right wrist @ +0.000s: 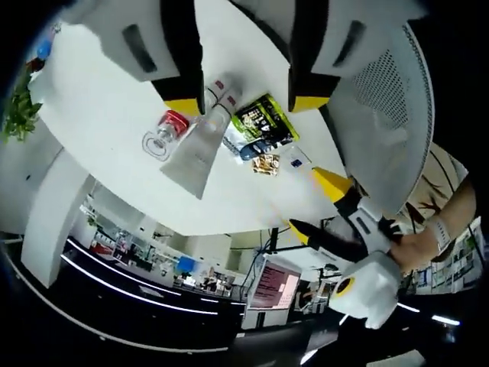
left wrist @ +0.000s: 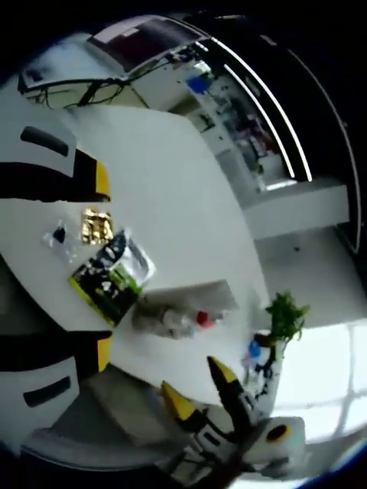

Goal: Arrange the skincare products in the storage area until every visible bottle or jar stands upright without overlapping.

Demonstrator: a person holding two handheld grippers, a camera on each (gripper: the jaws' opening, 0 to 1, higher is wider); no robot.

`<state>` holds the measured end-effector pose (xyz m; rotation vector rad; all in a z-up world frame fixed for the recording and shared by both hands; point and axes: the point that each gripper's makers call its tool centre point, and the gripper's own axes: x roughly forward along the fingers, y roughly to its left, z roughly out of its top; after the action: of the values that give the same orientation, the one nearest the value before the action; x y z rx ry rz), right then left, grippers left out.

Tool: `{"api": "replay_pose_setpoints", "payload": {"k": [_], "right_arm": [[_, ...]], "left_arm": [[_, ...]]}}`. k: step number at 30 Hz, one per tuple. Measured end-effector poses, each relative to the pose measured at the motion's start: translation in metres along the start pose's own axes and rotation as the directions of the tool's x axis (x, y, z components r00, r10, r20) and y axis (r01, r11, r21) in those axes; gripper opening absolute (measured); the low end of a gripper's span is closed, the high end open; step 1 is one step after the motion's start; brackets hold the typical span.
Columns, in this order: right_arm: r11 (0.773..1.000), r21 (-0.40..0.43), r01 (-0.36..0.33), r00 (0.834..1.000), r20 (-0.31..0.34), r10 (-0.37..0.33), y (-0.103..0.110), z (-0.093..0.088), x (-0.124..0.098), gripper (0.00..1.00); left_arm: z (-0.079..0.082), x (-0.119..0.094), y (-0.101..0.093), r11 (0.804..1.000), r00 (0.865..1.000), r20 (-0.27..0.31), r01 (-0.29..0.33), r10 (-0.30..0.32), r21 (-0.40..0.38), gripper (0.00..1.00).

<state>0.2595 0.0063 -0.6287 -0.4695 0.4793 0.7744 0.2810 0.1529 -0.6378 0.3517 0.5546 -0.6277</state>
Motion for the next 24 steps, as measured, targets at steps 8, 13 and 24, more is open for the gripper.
{"api": "replay_pose_setpoints", "payload": {"k": [8, 13, 24], "right_arm": [[0.989, 0.127, 0.081, 0.997, -0.003, -0.081, -0.023, -0.015, -0.007, 0.67], [0.988, 0.128, 0.085, 0.996, 0.028, -0.089, -0.026, -0.011, -0.008, 0.83], [0.977, 0.191, 0.096, 0.993, 0.055, -0.109, -0.019, -0.001, -0.001, 0.99]], "left_arm": [[-0.011, -0.006, -0.001, 1.0, 1.0, -0.017, -0.014, 0.013, -0.019, 0.76], [-0.018, -0.004, 0.007, 0.998, 0.999, -0.03, -0.014, 0.013, -0.057, 0.83], [-0.027, -0.01, 0.028, 0.998, 1.0, -0.03, 0.006, -0.008, -0.067, 0.86]]}}
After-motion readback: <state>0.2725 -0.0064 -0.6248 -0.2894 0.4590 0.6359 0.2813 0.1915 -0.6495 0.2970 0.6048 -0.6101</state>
